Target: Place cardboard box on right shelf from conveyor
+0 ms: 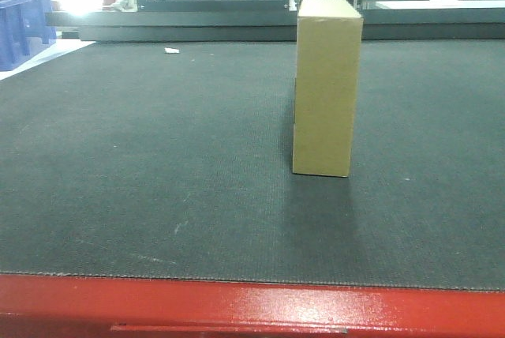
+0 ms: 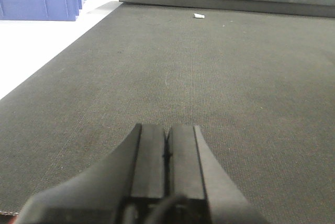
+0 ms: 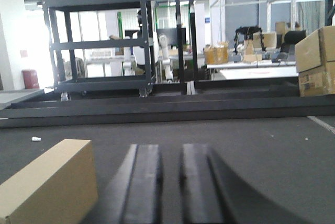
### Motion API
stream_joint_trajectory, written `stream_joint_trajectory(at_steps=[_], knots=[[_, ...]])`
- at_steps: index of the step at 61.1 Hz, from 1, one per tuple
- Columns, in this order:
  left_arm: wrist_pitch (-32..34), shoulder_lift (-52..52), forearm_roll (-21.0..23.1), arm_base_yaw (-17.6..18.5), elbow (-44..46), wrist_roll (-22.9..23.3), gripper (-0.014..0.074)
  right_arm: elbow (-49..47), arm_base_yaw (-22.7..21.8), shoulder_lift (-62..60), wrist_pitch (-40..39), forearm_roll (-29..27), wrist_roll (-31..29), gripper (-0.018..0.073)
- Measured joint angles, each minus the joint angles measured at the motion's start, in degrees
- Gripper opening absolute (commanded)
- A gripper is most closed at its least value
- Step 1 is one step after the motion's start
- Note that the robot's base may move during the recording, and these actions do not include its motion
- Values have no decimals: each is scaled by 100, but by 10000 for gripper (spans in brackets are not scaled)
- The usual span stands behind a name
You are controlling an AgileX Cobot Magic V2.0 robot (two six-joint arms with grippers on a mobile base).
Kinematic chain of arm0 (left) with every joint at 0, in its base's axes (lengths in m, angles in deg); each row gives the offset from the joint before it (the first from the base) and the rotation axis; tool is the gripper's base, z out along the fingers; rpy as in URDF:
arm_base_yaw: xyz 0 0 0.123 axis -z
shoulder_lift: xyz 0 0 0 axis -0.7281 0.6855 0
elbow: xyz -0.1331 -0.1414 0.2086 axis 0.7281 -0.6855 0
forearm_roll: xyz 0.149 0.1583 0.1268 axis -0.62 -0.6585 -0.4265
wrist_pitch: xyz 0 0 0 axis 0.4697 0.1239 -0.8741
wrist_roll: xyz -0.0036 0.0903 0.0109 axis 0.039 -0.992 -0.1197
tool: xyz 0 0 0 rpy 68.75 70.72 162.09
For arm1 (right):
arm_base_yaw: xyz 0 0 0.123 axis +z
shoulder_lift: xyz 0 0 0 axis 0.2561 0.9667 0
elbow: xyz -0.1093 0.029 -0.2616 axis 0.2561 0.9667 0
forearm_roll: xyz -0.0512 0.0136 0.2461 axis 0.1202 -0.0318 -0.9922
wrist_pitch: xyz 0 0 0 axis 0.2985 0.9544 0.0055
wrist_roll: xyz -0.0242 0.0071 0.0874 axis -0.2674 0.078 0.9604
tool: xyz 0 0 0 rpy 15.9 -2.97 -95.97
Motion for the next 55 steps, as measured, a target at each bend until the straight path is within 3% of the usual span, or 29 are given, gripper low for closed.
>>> stream_joint_trajectory(at_steps=[7, 15, 32, 45, 55], knots=[[0, 0, 0, 0, 0, 0, -116, -602, 258, 1032, 62, 85, 0, 648], [0, 0, 0, 0, 0, 0, -116, -1278, 668, 2139, 152, 344, 0, 631], [0, 0, 0, 0, 0, 0, -116, -3096, 2072, 4450, 680, 530, 83, 631], [0, 0, 0, 0, 0, 0, -116, -5093, 2737, 6108, 2523, 559, 909, 631], [0, 0, 0, 0, 0, 0, -116, -6934, 3038, 7315, 4662, 1123, 2368, 631]])
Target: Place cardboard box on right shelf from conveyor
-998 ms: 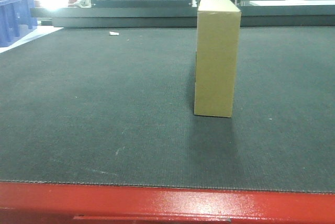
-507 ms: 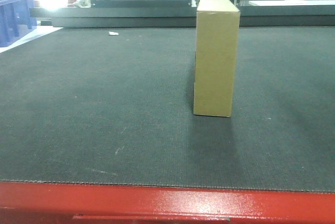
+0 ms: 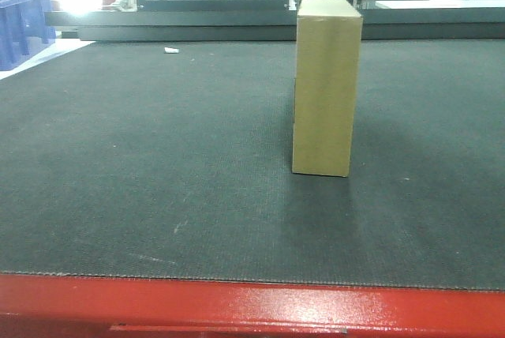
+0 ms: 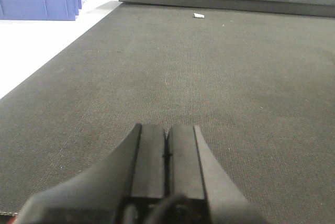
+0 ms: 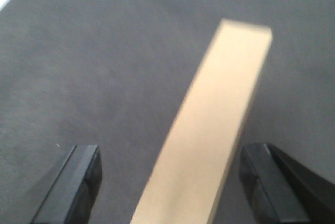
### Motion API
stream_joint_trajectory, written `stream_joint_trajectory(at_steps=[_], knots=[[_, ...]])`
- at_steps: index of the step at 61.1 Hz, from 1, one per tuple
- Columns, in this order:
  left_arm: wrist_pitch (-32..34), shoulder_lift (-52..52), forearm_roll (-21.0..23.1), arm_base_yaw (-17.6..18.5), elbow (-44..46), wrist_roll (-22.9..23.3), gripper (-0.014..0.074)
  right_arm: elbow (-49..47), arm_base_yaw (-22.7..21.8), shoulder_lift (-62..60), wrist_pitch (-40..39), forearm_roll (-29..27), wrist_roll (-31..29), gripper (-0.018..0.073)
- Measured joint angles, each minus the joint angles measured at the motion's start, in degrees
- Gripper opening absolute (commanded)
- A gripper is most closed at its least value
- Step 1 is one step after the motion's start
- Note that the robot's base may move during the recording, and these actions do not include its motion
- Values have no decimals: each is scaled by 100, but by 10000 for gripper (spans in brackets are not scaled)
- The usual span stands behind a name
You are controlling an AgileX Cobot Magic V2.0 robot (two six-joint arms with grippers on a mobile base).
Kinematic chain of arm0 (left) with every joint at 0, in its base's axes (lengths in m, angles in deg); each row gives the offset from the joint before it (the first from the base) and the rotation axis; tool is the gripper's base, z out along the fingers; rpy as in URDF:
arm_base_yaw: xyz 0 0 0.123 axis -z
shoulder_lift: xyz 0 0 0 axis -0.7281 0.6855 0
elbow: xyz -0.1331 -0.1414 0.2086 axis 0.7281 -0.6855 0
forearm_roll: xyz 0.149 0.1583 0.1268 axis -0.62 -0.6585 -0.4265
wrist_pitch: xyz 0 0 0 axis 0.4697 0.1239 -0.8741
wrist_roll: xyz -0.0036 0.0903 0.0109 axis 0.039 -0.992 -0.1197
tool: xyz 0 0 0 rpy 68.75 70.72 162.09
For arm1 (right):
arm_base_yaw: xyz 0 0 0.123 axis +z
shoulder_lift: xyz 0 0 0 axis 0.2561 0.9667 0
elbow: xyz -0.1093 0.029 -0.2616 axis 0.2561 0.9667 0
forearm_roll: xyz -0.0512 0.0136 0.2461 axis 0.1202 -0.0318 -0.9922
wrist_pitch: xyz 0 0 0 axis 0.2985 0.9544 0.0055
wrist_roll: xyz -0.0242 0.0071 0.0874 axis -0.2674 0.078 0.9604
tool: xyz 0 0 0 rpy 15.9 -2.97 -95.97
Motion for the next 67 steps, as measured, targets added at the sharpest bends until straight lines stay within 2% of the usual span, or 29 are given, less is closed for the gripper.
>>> stream_joint_trajectory(at_steps=[7, 15, 67], knots=[[0, 0, 0, 0, 0, 0, -116, -823, 127, 593, 1096, 564, 862, 631], [0, 0, 0, 0, 0, 0, -116, -1314, 179, 1052, 1561, 869, 1299, 631], [0, 0, 0, 0, 0, 0, -116, -1415, 298, 1909, 1307, 1126, 1663, 631]])
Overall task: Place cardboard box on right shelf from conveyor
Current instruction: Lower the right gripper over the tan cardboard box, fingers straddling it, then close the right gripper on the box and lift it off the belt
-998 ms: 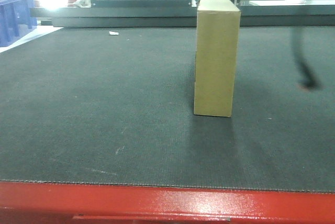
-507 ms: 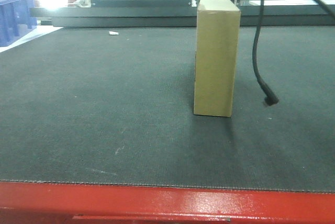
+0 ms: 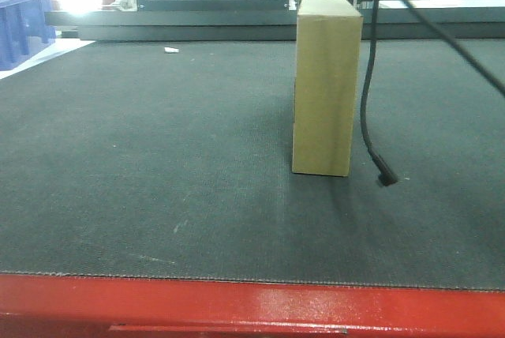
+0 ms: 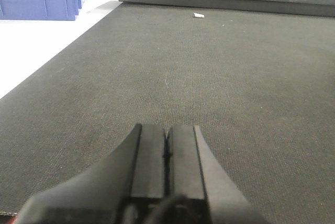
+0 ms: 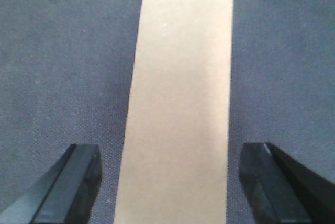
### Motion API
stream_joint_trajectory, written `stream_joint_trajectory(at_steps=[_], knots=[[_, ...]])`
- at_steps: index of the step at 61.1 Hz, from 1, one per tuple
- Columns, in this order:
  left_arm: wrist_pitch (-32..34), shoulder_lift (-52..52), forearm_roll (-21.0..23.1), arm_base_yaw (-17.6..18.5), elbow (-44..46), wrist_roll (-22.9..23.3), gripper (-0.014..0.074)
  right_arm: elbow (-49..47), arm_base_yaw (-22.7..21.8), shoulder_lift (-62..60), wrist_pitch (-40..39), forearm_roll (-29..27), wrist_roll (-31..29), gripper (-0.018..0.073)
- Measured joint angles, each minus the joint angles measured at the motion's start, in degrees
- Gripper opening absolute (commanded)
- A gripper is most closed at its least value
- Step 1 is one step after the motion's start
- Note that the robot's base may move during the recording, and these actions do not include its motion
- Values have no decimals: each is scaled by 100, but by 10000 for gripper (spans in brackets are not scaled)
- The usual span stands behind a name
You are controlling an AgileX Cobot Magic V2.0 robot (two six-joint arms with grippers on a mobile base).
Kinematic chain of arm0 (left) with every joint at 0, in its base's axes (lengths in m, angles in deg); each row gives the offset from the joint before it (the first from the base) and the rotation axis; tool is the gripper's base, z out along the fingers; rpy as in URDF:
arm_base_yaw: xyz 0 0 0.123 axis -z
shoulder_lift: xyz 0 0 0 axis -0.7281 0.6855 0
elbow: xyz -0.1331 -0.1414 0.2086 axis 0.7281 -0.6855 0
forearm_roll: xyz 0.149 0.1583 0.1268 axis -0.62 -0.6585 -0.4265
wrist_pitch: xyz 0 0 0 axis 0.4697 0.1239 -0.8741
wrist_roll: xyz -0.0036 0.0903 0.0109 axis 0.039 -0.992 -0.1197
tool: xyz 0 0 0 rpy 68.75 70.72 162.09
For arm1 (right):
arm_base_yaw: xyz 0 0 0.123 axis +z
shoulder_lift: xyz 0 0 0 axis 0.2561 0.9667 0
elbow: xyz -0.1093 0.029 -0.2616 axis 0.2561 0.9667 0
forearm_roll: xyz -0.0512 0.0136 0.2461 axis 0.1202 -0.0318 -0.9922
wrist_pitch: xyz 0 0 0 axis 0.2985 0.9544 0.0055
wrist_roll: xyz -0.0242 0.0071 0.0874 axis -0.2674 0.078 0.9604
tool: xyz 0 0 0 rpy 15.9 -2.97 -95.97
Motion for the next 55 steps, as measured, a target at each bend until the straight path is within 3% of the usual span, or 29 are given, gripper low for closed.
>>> stream_joint_trajectory(at_steps=[16, 22, 29, 33, 43, 55], knots=[[0, 0, 0, 0, 0, 0, -116, 0, -11, 339, 0, 0, 26, 607], [0, 0, 0, 0, 0, 0, -116, 0, -20, 471, 0, -11, 26, 492], [0, 0, 0, 0, 0, 0, -116, -24, -23, 516, 24, -11, 35, 269], [0, 0, 0, 0, 0, 0, -116, -24, -23, 516, 24, -11, 8, 202], [0, 0, 0, 0, 0, 0, -116, -24, -85, 411, -66, -86, -267, 195], [0, 0, 0, 0, 0, 0, -116, -13, -197, -197, -274, -95, -1490, 195]])
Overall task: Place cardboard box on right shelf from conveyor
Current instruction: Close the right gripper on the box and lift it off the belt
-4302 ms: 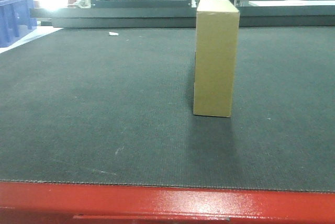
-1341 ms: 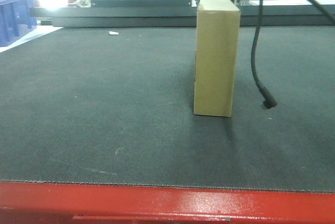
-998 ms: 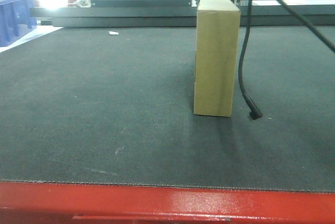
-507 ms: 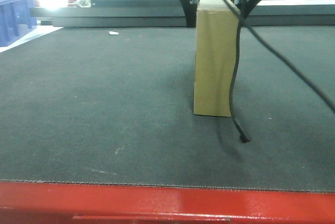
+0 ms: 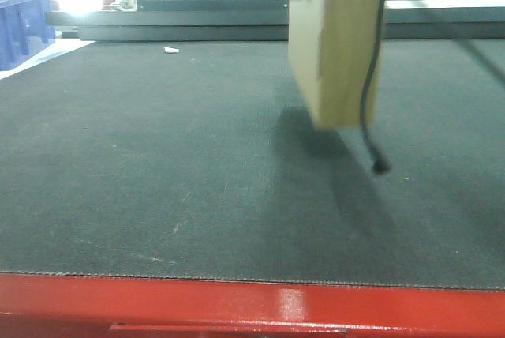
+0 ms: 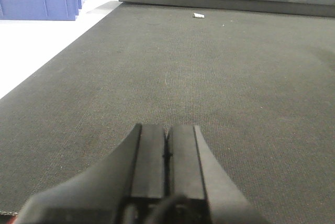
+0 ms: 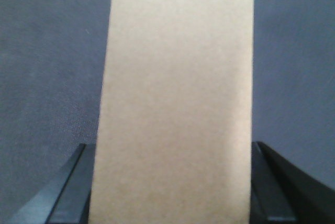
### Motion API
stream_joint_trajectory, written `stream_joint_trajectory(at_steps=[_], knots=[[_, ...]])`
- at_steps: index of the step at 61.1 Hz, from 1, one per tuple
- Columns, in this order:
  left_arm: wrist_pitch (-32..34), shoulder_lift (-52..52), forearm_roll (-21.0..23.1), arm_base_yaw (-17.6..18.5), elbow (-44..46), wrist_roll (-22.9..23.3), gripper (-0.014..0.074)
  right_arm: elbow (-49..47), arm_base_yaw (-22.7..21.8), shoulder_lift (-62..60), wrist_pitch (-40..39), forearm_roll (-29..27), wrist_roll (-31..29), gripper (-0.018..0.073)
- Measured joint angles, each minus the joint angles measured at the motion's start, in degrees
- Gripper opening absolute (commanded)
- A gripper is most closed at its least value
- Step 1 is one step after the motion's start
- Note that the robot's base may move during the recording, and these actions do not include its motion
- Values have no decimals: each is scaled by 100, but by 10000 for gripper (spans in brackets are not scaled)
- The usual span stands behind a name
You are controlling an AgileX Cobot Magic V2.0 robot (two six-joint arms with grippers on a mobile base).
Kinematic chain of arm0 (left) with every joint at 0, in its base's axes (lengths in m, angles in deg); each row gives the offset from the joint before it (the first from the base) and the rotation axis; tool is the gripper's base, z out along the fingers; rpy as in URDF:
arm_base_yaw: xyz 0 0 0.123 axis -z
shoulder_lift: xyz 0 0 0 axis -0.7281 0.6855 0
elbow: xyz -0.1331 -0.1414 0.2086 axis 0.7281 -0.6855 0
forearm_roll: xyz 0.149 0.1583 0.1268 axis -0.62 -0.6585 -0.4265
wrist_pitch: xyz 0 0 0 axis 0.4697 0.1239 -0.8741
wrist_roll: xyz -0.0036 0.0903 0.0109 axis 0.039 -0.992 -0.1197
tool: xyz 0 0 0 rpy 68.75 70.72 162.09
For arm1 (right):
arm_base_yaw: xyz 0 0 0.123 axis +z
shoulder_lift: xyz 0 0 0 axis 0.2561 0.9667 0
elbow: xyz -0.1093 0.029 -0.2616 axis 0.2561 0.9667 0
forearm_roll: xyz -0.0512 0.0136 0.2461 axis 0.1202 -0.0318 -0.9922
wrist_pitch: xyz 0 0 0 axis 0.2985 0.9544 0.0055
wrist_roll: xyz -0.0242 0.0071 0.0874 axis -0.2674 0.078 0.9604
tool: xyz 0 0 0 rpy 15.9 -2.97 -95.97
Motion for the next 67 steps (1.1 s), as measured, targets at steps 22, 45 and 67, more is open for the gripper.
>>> stream_joint_trajectory(at_steps=[22, 45, 67], knots=[[0, 0, 0, 0, 0, 0, -116, 1548, -584, -1806, -763, -773, -1585, 195], [0, 0, 0, 0, 0, 0, -116, 4607, -697, -4306, -1979, -846, -1634, 195], [0, 0, 0, 0, 0, 0, -116, 5702, -697, -6568, -1919, -873, -1641, 195]])
